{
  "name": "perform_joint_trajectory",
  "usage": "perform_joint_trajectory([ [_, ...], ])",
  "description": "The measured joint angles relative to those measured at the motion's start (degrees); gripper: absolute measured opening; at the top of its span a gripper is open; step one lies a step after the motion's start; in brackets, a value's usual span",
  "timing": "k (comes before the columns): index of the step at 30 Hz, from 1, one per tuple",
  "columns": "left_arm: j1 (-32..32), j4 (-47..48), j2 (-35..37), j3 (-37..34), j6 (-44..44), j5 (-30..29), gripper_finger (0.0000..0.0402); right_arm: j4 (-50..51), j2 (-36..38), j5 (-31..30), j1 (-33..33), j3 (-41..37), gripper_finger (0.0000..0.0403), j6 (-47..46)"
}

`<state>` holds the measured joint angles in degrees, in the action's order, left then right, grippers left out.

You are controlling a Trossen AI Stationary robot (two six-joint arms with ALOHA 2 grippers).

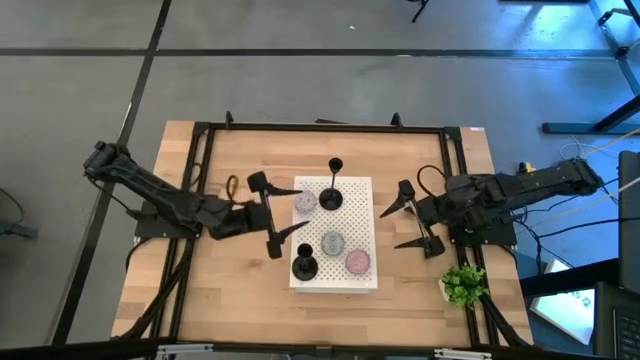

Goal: Pick & Place candle stick holders
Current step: Put the candle holder on the shelf

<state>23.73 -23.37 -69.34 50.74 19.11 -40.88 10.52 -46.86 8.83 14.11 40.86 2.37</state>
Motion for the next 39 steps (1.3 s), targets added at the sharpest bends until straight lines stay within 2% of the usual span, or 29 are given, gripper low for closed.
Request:
perform_joint_trajectory([
  [3, -0.1, -3.9, -0.2, -0.7, 2.5, 5.0, 0.0322, 2.1, -0.4, -0.4, -2.4, 0.0, 0.0392, 0.0],
  [5, 0.0, -3.3, -0.2, -0.7, 1.3, 7.2, 0.0322, 0.5, -0.5, 1.6, -4.2, -0.4, 0.0392, 0.5],
  [8, 1.1, -1.1, -0.2, -0.7, 0.9, 7.3, 0.0322, -7.7, -0.7, 12.6, -7.2, -3.0, 0.0392, 3.6],
  [10, 1.8, -1.3, -0.2, -0.7, 1.2, 4.9, 0.0322, -15.6, -0.7, 21.3, -9.5, -5.2, 0.0392, 4.9],
  [13, 3.8, -2.7, 0.3, -0.7, 1.7, 1.1, 0.0322, -23.0, -0.7, 27.2, -13.0, -8.9, 0.0393, 2.9],
  [17, 6.8, -4.7, 2.2, -0.5, 1.2, -2.6, 0.0322, -24.5, -0.7, 26.5, -15.9, -12.2, 0.0393, -2.9],
  [21, 9.1, -5.2, 3.4, -0.5, 1.2, -2.9, 0.0322, -23.9, -0.9, 25.9, -15.5, -15.6, 0.0393, -8.6],
  [28, 12.5, -4.6, 3.6, -0.5, 3.4, -4.7, 0.0322, -28.9, -1.7, 25.9, -8.1, -20.3, 0.0393, -15.3],
  [39, 15.2, -4.7, 3.6, -0.5, 5.7, -7.6, 0.0322, -37.3, -2.3, 25.3, 3.2, -20.5, 0.0393, -15.5],
])
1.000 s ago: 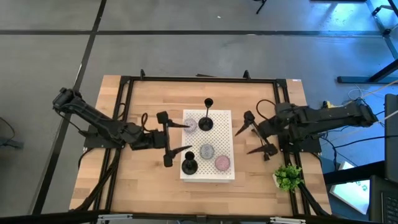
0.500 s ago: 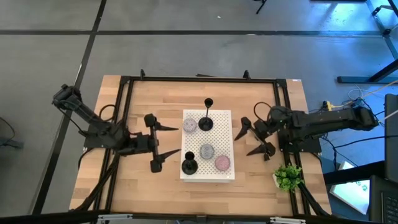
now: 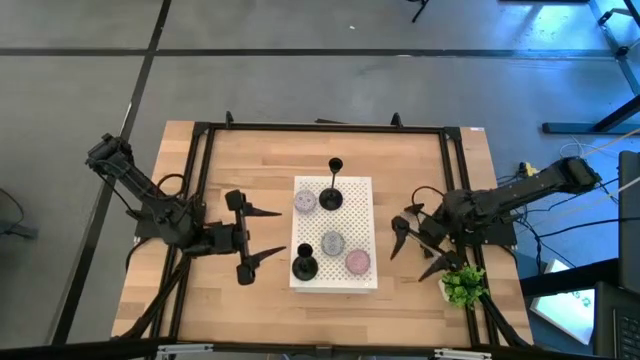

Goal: Pick & Place candle stick holders
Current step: Put the candle holder on the shelf

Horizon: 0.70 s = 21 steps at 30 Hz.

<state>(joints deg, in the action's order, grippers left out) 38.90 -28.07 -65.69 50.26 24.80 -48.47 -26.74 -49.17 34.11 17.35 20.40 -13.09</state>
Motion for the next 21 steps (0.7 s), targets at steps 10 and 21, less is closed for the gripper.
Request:
perform_joint_trajectory([
  [10, 0.2, 0.0, 0.0, 0.0, 0.0, 0.0, 0.0322, -16.4, -2.1, 0.0, 12.9, 0.0, 0.0393, 7.5],
  [21, 0.2, 0.0, 0.0, 0.0, 0.0, 0.2, 0.0322, -22.4, -2.6, 0.0, 17.3, 0.0, 0.0392, 10.6],
])
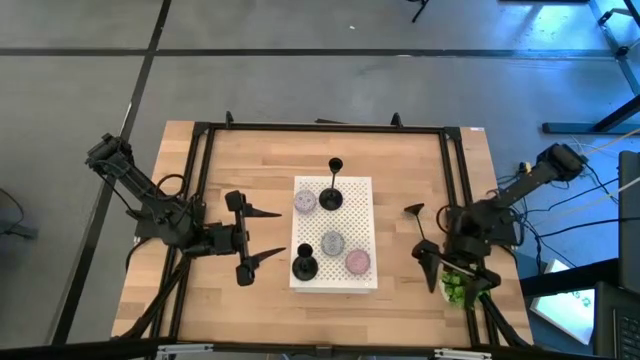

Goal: Pick & Place candle stick holders
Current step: Put the candle holder on the shelf

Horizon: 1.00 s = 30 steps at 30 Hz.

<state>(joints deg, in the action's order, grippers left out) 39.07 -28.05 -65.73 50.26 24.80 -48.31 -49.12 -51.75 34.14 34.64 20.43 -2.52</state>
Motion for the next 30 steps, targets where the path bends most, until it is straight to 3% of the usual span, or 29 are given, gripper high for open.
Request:
perform_joint_trajectory([
  [3, 0.0, 0.0, 0.0, 0.0, 0.0, 0.0, 0.0322, -3.1, 0.0, 0.4, 1.4, 0.0, 0.0392, 0.0],
  [9, 0.0, 0.4, 0.0, 0.0, 0.4, 1.1, 0.0322, -4.9, 0.1, 9.3, 4.3, 0.0, 0.0392, 6.2],
  [17, 0.0, 0.4, 0.0, 0.0, 0.4, 1.9, 0.0322, -3.8, 0.1, 7.9, 4.2, 0.0, 0.0392, 2.4],
  [20, 0.0, 0.4, 0.0, 0.0, 0.4, 1.9, 0.0322, 0.4, 0.1, -1.1, 2.7, 0.0, 0.0392, -5.0],
  [25, -0.1, 0.4, 0.0, 0.0, 0.3, 1.9, 0.0322, 3.5, 0.0, -30.0, 0.7, 0.0, 0.0392, -12.6],
  [27, -0.1, 0.4, 0.0, 0.0, 0.2, 1.9, 0.0322, 1.8, 0.1, -35.1, 0.8, 0.0, 0.0392, -14.0],
  [30, -0.1, 0.4, 0.0, 0.0, 0.3, 1.9, 0.0322, 0.1, 0.1, -35.9, 0.8, 0.0, 0.0392, -14.3],
])
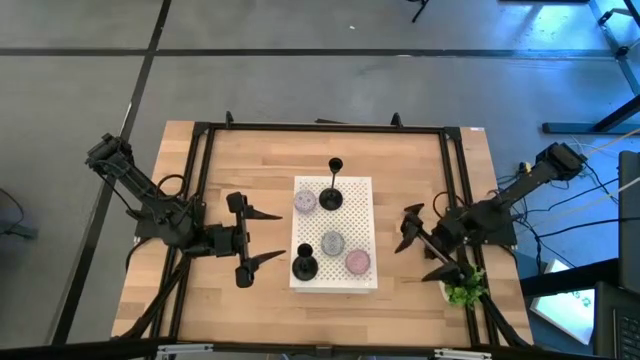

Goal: Pick & Place candle stick holders
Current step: Put the candle holder on the shelf

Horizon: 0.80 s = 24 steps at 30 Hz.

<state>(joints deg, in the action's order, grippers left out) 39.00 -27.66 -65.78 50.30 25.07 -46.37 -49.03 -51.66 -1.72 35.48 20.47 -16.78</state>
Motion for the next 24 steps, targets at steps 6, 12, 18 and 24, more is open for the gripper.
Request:
perform_joint_trajectory([
  [6, 0.0, 0.4, 0.0, 0.0, 0.1, 0.0, 0.0322, -2.6, 0.0, -0.1, 0.0, 0.0, 0.0392, -0.2],
  [12, 0.0, 0.4, 0.0, 0.0, -0.3, 0.0, 0.0322, 0.8, 0.0, -4.8, 0.0, 0.0, 0.0392, -0.7],
  [18, 0.0, 0.4, 0.0, 0.0, -0.3, 0.0, 0.0322, 11.7, 0.0, -16.1, 0.0, 0.0, 0.0392, -5.8],
  [24, 0.0, 0.7, 0.0, 0.0, -0.3, 0.0, 0.0322, 35.0, 2.5, -23.5, 0.0, 5.2, 0.0392, -19.8],
])
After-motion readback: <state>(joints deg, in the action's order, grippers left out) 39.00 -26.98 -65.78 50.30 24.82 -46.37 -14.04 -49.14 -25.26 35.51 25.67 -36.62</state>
